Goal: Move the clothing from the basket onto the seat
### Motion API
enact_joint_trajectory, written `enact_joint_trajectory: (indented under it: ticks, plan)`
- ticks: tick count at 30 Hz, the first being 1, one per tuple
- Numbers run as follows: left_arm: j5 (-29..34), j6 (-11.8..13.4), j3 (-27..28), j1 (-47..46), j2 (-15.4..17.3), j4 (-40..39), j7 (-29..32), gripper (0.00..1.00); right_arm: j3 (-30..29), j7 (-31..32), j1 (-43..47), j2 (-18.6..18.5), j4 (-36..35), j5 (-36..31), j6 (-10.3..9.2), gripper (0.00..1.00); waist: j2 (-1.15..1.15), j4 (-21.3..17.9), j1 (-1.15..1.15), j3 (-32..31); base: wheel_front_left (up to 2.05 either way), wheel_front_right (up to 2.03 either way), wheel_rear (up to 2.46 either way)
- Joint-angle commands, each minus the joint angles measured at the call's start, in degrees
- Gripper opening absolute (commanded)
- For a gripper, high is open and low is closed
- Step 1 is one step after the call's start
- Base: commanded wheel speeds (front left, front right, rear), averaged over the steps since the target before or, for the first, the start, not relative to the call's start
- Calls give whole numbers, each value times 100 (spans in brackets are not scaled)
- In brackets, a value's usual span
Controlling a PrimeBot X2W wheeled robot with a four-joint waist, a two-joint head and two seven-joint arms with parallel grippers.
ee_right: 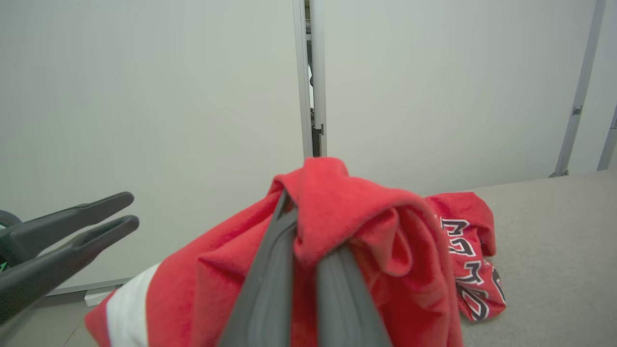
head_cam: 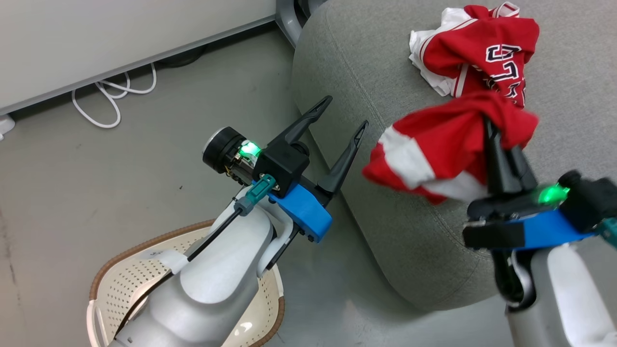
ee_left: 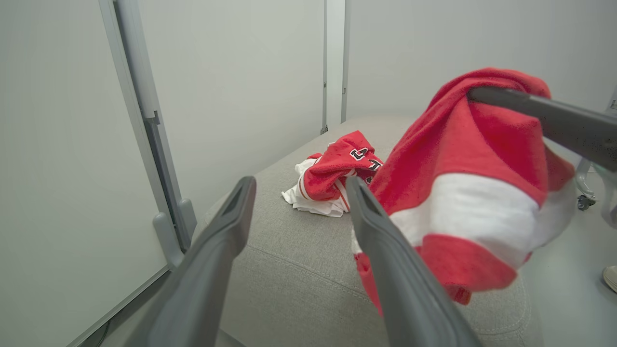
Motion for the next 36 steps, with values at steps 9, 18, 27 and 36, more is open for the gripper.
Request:
enact_joint_trajectory:
  ticks: [9,18,27,36]
  plan:
    - [79,116,40,-298,182,-174,65,100,-839,-23,-1369,-94,-490,-124,3,0,0,120,0,604,0,0,0]
    - [236,196,36,-667,356,-490,271,100,-1733,-23,-2727,-734,-557,-169,3,0,0,325,0,1467,0,0,0]
    - [367,274,53,-920,639,-830,431,100,-2507,-22,-3842,-1649,309,-7,3,0,0,390,0,2266,0,0,0]
    - [447,277,-67,-1060,697,-1020,488,100,-2609,-23,-3623,-1581,1434,-15,3,0,0,457,0,2678,0,0,0]
